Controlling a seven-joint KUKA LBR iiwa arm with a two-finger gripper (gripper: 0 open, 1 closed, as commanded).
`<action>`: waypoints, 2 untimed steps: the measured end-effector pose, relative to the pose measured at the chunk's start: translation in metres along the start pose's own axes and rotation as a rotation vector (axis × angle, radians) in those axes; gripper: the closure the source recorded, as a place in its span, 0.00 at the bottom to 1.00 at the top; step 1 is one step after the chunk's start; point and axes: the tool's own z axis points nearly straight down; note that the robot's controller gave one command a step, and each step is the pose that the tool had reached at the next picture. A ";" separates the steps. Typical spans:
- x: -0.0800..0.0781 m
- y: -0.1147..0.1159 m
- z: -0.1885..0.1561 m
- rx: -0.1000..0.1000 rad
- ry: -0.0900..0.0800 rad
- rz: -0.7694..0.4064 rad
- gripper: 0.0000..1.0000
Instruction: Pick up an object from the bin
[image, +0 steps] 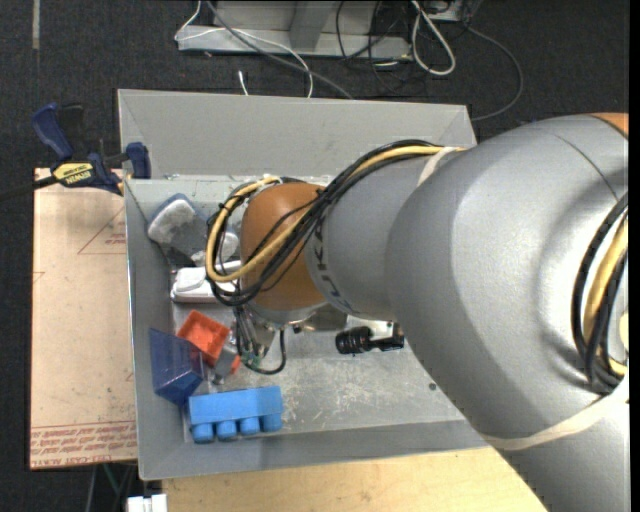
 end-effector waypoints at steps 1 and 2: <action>0.000 0.000 -0.002 0.000 0.001 0.001 1.00; 0.001 -0.002 -0.024 0.004 0.005 0.001 1.00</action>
Offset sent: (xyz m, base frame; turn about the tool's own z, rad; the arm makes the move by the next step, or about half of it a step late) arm -0.0002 -0.0001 0.0520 0.0003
